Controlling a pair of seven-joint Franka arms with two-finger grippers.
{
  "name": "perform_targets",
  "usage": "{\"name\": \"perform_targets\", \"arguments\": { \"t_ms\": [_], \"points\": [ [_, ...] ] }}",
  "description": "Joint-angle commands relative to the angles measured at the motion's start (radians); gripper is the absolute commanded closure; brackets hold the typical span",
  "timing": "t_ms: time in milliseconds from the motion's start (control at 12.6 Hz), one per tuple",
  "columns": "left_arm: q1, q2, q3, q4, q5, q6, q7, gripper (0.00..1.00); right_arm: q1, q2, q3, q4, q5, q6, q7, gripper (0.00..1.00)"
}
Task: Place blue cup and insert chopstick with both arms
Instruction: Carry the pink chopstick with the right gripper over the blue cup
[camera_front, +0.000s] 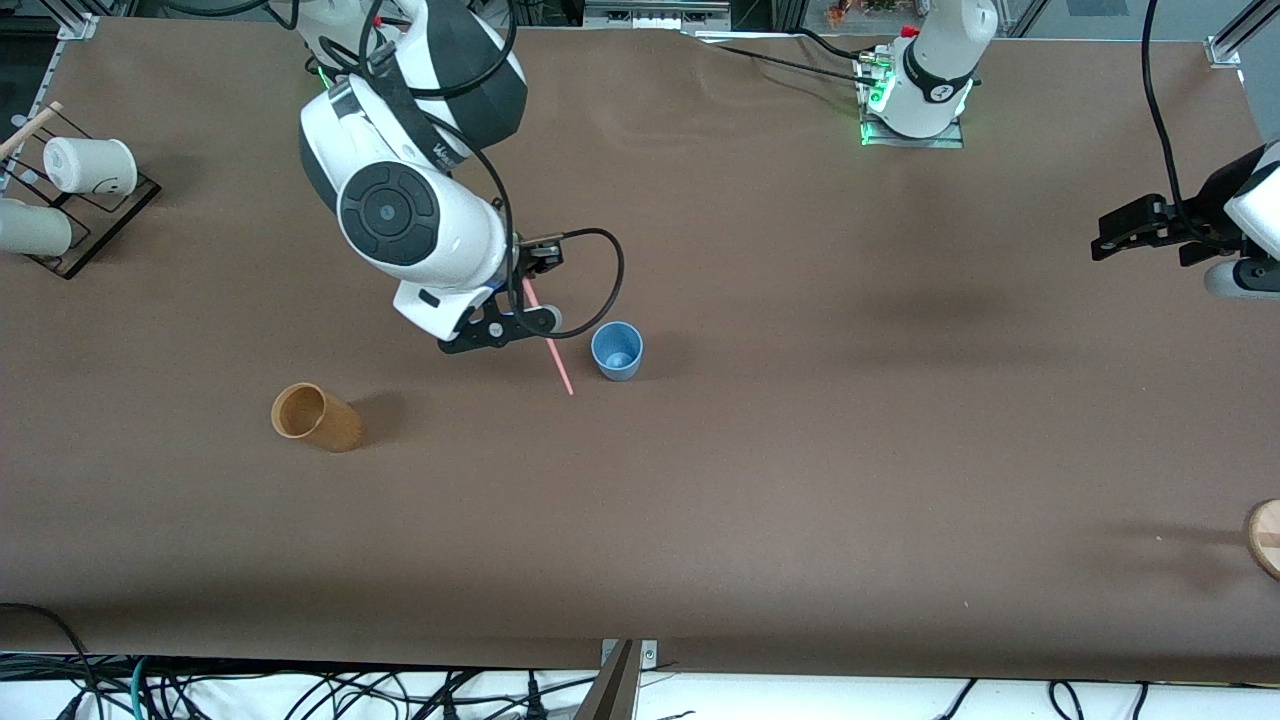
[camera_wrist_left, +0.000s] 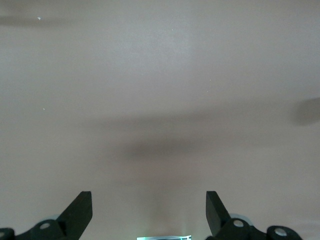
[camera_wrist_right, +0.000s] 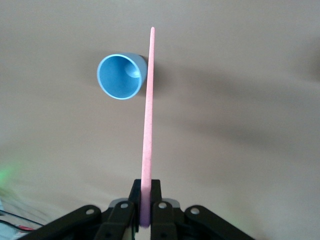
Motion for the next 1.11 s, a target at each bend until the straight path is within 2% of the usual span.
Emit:
{"name": "perform_targets", "arguments": {
  "t_ms": [0, 238, 397, 1031],
  "points": [
    [-0.001, -0.005, 0.001, -0.009, -0.009, 0.009, 0.023, 0.00, 0.027, 0.033, -0.002, 0.042, 0.032, -0.008, 0.066, 1.00],
    [0.000, 0.003, 0.001, -0.009, -0.011, 0.009, 0.021, 0.00, 0.030, 0.056, 0.037, 0.042, 0.064, -0.006, 0.135, 1.00],
    [0.000, 0.003, 0.001, -0.009, -0.011, 0.009, 0.019, 0.00, 0.033, 0.062, 0.037, 0.042, 0.101, 0.000, 0.149, 1.00],
    [0.002, 0.004, 0.001, -0.009, -0.011, 0.009, 0.021, 0.00, 0.042, 0.093, 0.037, 0.038, 0.121, -0.012, 0.172, 1.00]
  ]
}}
